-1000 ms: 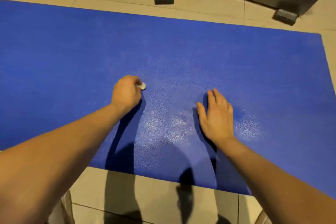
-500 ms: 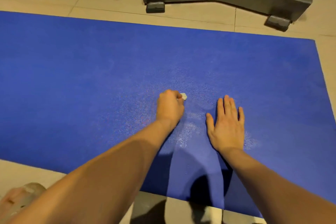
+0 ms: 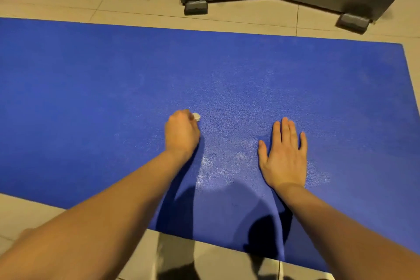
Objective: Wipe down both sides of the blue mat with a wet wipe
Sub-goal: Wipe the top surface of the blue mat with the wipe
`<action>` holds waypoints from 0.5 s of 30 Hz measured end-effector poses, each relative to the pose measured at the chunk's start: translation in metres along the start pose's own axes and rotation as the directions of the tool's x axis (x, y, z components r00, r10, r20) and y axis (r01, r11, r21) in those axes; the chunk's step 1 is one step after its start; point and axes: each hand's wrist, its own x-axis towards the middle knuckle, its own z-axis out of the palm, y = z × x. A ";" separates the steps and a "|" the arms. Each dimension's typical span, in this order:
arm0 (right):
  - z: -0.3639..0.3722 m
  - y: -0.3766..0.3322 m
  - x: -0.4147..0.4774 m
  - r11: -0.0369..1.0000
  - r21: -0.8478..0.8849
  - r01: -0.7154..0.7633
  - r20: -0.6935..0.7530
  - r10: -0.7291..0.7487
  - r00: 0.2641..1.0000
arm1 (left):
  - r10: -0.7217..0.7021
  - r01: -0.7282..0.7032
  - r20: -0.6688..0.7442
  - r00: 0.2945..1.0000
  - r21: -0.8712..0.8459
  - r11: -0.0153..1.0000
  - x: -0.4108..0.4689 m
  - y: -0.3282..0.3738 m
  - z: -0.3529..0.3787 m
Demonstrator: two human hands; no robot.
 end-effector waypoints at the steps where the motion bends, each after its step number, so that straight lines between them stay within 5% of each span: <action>1: 0.000 0.000 0.000 1.000 -0.001 -0.002 -0.001 0.002 1.000 | 0.043 -0.042 0.025 0.999 -0.015 0.999 -0.010 0.012 0.011; 6: 0.000 -0.001 0.000 1.000 0.002 -0.002 -0.004 0.002 1.000 | 0.377 -0.382 0.225 0.898 -0.023 0.924 -0.053 0.050 0.035; 9: -0.001 0.000 0.000 1.000 0.007 0.000 -0.005 0.000 1.000 | 0.440 -0.482 0.276 0.854 0.107 0.869 -0.032 0.026 0.014; 12: -0.001 -0.001 -0.001 1.000 0.000 -0.005 -0.003 0.005 1.000 | 0.240 -0.258 0.106 0.965 0.213 0.942 0.005 -0.013 -0.015; 15: -0.001 -0.001 0.000 1.000 -0.007 -0.003 -0.001 0.003 1.000 | 0.034 -0.033 -0.004 0.999 0.161 0.986 0.026 -0.012 -0.017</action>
